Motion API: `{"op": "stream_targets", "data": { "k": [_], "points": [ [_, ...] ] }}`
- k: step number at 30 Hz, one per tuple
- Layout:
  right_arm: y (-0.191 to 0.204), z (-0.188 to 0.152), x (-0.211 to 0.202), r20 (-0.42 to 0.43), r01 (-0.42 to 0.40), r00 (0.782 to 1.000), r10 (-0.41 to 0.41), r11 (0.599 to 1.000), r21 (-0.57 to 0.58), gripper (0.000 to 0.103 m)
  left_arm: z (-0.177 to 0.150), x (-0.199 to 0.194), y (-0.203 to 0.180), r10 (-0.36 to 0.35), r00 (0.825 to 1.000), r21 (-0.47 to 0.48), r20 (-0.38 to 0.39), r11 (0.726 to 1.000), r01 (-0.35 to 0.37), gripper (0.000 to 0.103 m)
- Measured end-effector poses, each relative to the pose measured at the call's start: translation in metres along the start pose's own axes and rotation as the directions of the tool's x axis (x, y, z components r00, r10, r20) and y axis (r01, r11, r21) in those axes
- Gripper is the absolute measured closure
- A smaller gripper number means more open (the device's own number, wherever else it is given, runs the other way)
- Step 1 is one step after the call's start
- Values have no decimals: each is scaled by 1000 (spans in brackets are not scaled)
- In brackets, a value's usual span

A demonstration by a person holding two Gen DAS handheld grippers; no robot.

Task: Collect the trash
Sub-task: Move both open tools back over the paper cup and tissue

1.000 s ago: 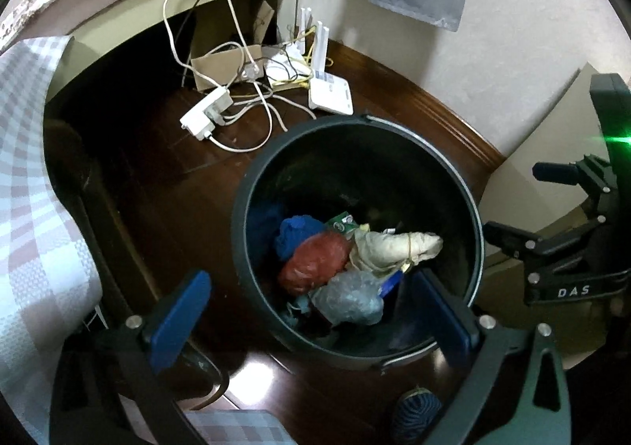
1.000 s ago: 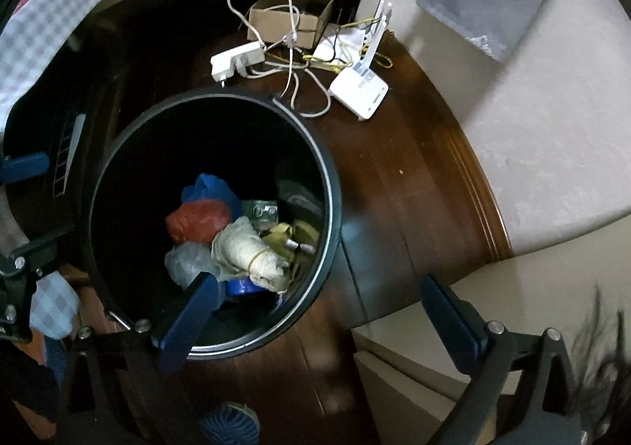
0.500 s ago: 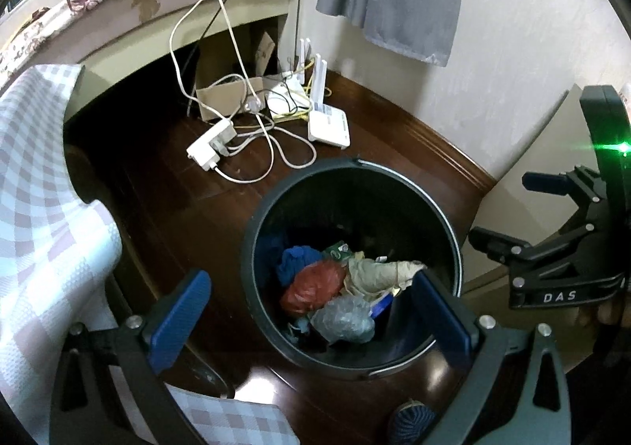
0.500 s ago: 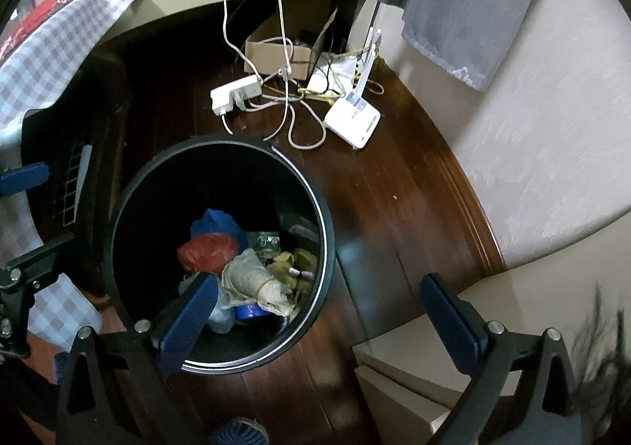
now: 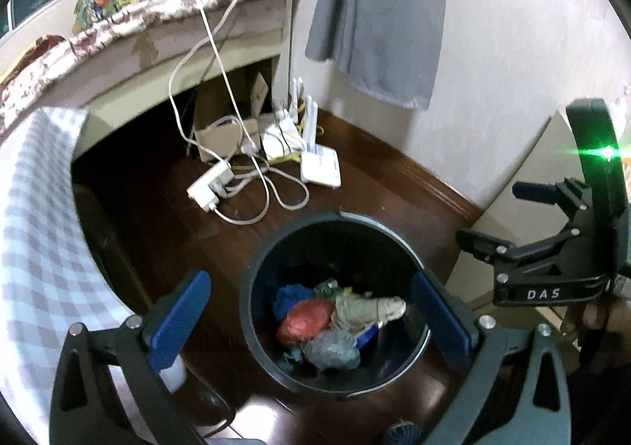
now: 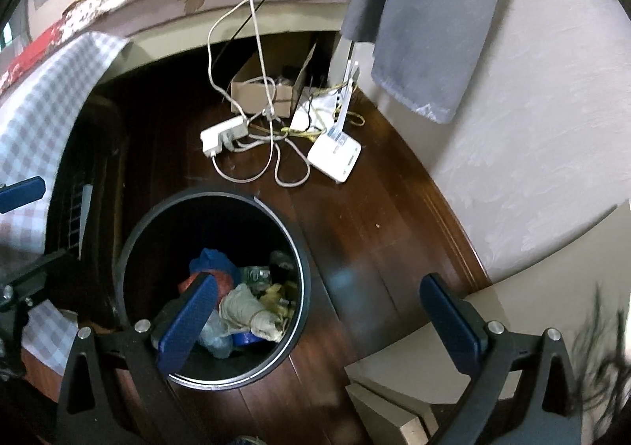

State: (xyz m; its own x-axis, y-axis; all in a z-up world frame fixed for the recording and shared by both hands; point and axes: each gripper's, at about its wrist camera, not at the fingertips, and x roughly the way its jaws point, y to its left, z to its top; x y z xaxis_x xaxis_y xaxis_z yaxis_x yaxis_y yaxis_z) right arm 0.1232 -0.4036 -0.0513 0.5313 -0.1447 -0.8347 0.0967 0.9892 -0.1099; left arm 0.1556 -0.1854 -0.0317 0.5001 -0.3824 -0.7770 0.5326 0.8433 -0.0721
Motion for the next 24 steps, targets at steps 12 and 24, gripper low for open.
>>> {"op": "stream_targets", "data": {
  "k": [12,24],
  "points": [
    [20,22,-28,105,-39,994,41,999,-24,0,10,-39,33,64,994,-55,92,997,-59,0],
    [93,50,-56,224,-152,957,185,976,-158,0,-13,-83,97,159,978,-174,136,975,-135,0]
  ]
}}
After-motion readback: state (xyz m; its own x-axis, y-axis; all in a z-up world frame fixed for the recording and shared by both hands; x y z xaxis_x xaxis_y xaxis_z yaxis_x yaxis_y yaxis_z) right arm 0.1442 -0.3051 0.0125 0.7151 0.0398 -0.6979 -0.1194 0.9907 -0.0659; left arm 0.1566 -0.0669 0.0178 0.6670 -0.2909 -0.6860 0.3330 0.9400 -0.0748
